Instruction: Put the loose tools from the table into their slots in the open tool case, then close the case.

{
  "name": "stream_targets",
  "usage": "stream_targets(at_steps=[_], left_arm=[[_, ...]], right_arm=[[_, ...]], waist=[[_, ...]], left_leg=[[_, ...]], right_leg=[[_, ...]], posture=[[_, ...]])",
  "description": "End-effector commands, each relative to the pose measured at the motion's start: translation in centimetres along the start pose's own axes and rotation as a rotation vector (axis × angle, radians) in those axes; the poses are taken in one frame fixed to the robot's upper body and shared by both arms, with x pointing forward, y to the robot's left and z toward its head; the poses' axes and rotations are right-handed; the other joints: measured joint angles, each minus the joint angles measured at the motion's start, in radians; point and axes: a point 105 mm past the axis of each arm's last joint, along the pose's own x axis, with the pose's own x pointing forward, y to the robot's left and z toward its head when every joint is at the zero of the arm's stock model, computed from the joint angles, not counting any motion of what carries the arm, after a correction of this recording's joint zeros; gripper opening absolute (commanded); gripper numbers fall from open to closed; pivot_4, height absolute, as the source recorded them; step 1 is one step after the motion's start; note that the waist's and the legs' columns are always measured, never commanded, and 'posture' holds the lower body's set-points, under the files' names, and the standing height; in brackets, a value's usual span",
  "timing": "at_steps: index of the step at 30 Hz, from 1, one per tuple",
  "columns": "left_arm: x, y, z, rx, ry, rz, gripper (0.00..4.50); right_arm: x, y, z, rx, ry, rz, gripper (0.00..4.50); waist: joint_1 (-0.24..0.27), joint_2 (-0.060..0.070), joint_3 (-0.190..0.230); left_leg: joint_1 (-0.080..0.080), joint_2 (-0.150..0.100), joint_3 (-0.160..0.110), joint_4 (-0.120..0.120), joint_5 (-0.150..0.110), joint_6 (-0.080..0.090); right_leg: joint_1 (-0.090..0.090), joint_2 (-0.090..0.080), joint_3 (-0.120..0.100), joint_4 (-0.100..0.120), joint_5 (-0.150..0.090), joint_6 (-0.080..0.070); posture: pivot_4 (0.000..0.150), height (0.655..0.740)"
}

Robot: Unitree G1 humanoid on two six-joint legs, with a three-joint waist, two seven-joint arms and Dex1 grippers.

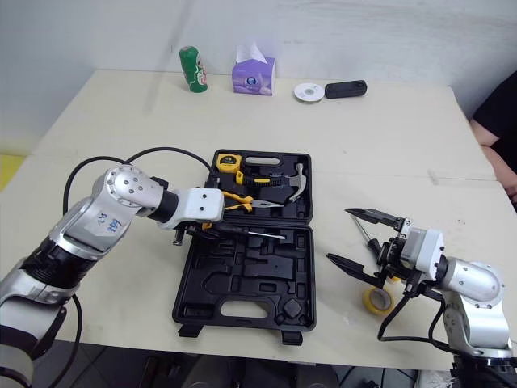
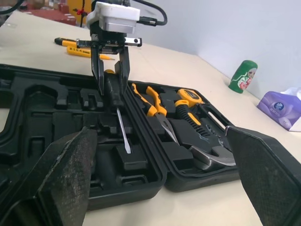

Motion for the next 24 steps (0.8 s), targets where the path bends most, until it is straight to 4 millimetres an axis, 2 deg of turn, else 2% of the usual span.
stream_targets(at_steps=[1, 5, 8, 12, 14, 17, 20, 24], left_arm=[[-0.9, 0.9, -0.1, -0.006, -0.012, 0.064, 2.4], [-1.6, 1.2, 0.9, -0.031, -0.102, 0.064, 4.15], [-2.7, 0.8, 2.0, -0.047, -0.191, 0.026, 4.15], [-3.5, 1.0, 1.5, -0.015, -0.219, 0.049, 4.15], [-3.9, 0.1, 1.8, 0.02, -0.288, 0.002, 4.15], [-4.6, -1.0, 2.8, -0.056, -0.453, -0.049, 4.15], [-4.8, -0.3, 2.6, -0.148, -0.608, 0.025, 3.3], [-3.8, 0.0, 0.3, -0.22, -0.628, 0.128, 1.4]], right_arm=[[0.1, -0.2, 0.7, -0.028, -0.032, 0.0, 4.5], [0.1, 0.1, 0.6, -0.023, -0.03, 0.001, 4.5], [0.3, 0.2, 0.9, -0.021, -0.031, -0.001, 4.5], [0.6, 0.4, 1.1, -0.017, -0.032, -0.004, 4.5], [0.7, 0.4, 1.2, -0.014, -0.03, -0.006, 4.5], [0.6, 0.4, 1.2, -0.012, -0.029, -0.016, 4.5], [0.6, 0.3, 1.1, -0.012, -0.028, -0.027, 4.5], [0.1, 0.2, 0.2, -0.002, -0.016, -0.029, 4.5]], waist=[[0.0, 0.0, 0.0], [0.0, 0.0, 0.0], [0.0, 0.0, 0.0], [-0.002, 0.0, 0.0], [-0.004, 0.0, 0.0], [-0.007, 0.0, 0.0], [-0.006, 0.0, 0.0], [-0.007, 0.0, 0.0]], left_leg=[[0.0, 0.0, 0.0, 0.0, 0.0, 0.0], [0.0, 0.0, 0.0, 0.0, 0.0, 0.0], [0.0, 0.0, 0.0, 0.0, 0.0, 0.0], [0.0, 0.0, 0.0, 0.0, 0.0, 0.0], [0.0, 0.0, 0.0, 0.0, 0.0, 0.0], [0.0, 0.0, 0.0, 0.0, 0.0, 0.0], [0.0, 0.0, 0.0, 0.0, 0.0, 0.0], [0.0, 0.0, 0.0, 0.001, 0.0, 0.0]], right_leg=[[0.0, 0.0, 0.0, 0.0, 0.0, 0.0], [0.0, 0.0, 0.0, 0.0, 0.0, 0.0], [0.0, 0.0, 0.0, 0.0, 0.0, 0.0], [0.0, 0.0, 0.0, 0.0, 0.0, 0.0], [0.0, 0.0, 0.0, 0.0, 0.0, 0.0], [0.0, 0.0, 0.0, 0.0, 0.0, 0.0], [0.0, -0.001, 0.0, 0.001, 0.0, 0.0], [0.0, -0.003, 0.0, 0.001, 0.0, 0.0]], posture=[[0.15, 0.74], [0.15, 0.74], [0.15, 0.74], [0.15, 0.74], [0.15, 0.74], [0.15, 0.74], [0.15, 0.74], [0.15, 0.74]])
